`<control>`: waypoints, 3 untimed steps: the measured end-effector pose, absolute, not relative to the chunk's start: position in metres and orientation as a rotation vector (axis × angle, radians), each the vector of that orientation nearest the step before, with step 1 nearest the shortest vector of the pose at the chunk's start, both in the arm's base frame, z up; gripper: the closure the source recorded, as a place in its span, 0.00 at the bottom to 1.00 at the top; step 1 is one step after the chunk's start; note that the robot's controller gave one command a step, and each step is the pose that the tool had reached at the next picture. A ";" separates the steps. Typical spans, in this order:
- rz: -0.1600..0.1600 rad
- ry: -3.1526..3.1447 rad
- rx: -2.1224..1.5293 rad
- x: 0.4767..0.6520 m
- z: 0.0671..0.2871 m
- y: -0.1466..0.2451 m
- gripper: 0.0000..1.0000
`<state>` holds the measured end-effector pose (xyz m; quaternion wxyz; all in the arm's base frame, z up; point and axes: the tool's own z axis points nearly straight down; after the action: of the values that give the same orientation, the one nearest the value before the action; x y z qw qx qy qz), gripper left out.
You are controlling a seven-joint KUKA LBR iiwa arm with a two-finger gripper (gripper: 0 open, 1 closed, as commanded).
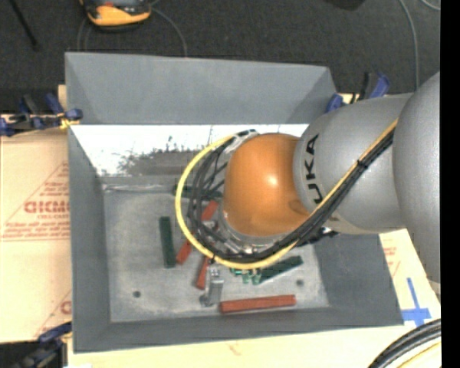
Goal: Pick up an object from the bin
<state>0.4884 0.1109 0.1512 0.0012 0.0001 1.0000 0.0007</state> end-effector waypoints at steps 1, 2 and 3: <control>0.003 3.135 -0.005 0.522 0.130 0.092 0.00; 0.001 3.129 0.242 0.572 0.119 0.103 0.00; 0.002 3.076 -0.585 0.514 0.074 0.060 1.00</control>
Offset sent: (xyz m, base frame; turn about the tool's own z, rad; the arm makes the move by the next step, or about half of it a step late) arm 0.1211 0.0123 -0.0410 0.2814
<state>0.5138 0.0601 0.0737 0.0053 -0.1867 0.9824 0.0006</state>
